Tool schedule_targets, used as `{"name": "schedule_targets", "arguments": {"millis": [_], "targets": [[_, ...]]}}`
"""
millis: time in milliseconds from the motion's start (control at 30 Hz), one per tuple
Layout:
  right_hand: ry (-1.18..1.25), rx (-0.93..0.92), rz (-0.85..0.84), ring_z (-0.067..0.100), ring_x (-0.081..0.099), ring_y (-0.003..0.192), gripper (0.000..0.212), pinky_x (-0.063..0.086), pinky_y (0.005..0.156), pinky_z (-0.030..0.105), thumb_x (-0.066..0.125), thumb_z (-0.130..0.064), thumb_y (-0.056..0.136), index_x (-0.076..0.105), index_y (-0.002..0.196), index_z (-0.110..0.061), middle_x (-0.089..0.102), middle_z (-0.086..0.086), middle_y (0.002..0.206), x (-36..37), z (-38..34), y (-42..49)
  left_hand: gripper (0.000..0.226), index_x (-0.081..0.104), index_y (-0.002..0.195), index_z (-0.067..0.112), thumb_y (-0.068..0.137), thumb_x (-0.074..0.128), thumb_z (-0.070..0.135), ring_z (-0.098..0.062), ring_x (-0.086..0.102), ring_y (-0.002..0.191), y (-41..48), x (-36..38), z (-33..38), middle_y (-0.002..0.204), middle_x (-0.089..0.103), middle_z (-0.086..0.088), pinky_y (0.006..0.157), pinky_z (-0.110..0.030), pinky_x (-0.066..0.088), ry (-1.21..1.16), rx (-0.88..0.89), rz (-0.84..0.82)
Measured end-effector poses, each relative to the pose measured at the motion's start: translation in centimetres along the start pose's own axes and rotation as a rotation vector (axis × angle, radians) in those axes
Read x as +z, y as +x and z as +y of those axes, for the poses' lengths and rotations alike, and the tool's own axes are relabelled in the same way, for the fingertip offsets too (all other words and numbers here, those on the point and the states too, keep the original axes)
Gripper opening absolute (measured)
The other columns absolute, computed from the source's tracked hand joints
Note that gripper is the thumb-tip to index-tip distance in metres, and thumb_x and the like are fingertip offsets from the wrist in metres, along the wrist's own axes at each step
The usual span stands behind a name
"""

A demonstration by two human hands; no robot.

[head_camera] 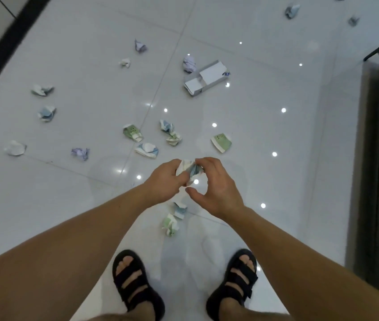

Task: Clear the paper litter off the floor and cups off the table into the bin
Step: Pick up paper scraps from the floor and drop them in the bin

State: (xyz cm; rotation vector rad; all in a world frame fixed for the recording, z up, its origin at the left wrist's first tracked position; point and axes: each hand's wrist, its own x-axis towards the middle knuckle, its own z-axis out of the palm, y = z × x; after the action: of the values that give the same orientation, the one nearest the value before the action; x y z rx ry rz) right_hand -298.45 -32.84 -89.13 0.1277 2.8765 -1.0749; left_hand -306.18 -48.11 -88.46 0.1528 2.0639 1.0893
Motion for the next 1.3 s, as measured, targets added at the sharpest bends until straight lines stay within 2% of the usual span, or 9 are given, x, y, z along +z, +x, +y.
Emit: {"name": "schedule_targets", "arguments": {"millis": [67,167,367,467,633,767,900,1133,1300], "targets": [[-0.022,0.044,-0.079,0.013,0.049,0.12,0.073,0.045,0.092,0.027,0.075,-0.039,0.08,0.042,0.142,-0.018,0.044,-0.001,0.141,2.0,0.3,0.3,0.02,0.057,0.1,0.016,0.096,0.049,0.035,-0.02,0.061,0.082,-0.1,-1.6,-2.1,0.091,0.063,-0.002,0.071,-0.035,0.054,0.08,-0.046,0.089],[-0.21,0.109,-0.28,0.02,0.041,0.128,0.073,0.045,0.096,0.033,0.068,-0.039,0.085,0.033,0.147,-0.021,0.032,0.001,0.149,6.8,3.0,0.1,0.019,0.048,0.087,0.016,0.096,0.049,0.033,-0.018,0.051,0.073,0.2,-2.9,-8.1,0.077,0.053,0.002,0.055,-0.027,0.035,0.309,-0.131,0.168],[-0.511,0.033,-0.712,0.026,0.034,0.133,0.085,0.047,0.093,0.036,0.068,-0.032,0.085,0.017,0.152,-0.031,0.017,0.001,0.156,17.4,10.1,-0.9,0.013,0.049,0.087,0.015,0.092,0.051,0.027,-0.023,0.053,0.072,2.6,-2.0,-19.8,0.075,0.053,-0.001,0.059,-0.031,0.035,0.391,-0.208,0.14],[-0.611,-0.066,-0.77,0.027,0.033,0.133,0.086,0.045,0.092,0.037,0.067,-0.031,0.085,0.014,0.153,-0.033,0.013,0.003,0.157,21.0,12.6,-0.6,0.015,0.05,0.089,0.012,0.092,0.051,0.027,-0.02,0.051,0.069,5.1,-1.4,-22.3,0.073,0.051,0.0,0.054,-0.029,0.034,0.381,-0.191,0.165],[-0.648,-0.129,-0.673,0.028,0.044,0.115,0.05,0.041,0.075,0.033,0.056,-0.025,0.088,0.043,0.135,-0.021,0.036,0.006,0.139,23.6,13.9,0.0,0.019,0.055,0.097,0.008,0.093,0.051,0.027,-0.018,0.051,0.068,7.7,-0.5,-22.8,0.077,0.055,-0.003,0.056,-0.028,0.037,0.359,-0.152,0.15],[-0.539,-0.039,-0.53,0.024,0.05,0.1,0.036,0.041,0.066,0.03,0.051,-0.012,0.087,0.053,0.123,-0.016,0.049,0.003,0.118,19.4,11.8,0.4,0.02,0.055,0.101,0.009,0.094,0.05,0.026,-0.024,0.055,0.077,5.7,-1.3,-19.7,0.087,0.059,-0.008,0.066,-0.034,0.042,0.365,-0.154,0.148],[-0.414,0.02,-0.412,0.03,0.056,0.089,0.032,0.045,0.062,0.033,0.058,-0.006,0.085,0.061,0.116,-0.008,0.054,0.009,0.114,10.7,6.1,0.3,0.016,0.05,0.095,0.012,0.095,0.049,0.028,-0.018,0.049,0.069,-0.2,-3.2,-14.0,0.08,0.053,-0.002,0.055,-0.028,0.034,0.355,-0.177,0.157],[-0.446,-0.025,-0.393,0.022,0.055,0.082,0.031,0.05,0.066,0.034,0.056,-0.013,0.086,0.059,0.116,-0.014,0.051,0.001,0.115,-5.6,-13.0,-1.0,0.023,0.052,0.109,0.011,0.095,0.048,0.028,-0.023,0.057,0.079,-15.3,-10.6,-0.4,0.089,0.058,-0.005,0.064,-0.032,0.043,0.221,-0.181,0.196],[-0.476,-0.128,-0.459,0.023,0.052,0.079,0.024,0.049,0.065,0.033,0.053,-0.011,0.085,0.061,0.107,-0.013,0.046,0.002,0.111,-13.4,-27.4,-2.0,0.017,0.047,0.089,0.014,0.095,0.048,0.03,-0.021,0.051,0.073,-27.7,-17.1,6.0,0.08,0.053,-0.002,0.055,-0.028,0.034,0.161,-0.2,0.282]]}}
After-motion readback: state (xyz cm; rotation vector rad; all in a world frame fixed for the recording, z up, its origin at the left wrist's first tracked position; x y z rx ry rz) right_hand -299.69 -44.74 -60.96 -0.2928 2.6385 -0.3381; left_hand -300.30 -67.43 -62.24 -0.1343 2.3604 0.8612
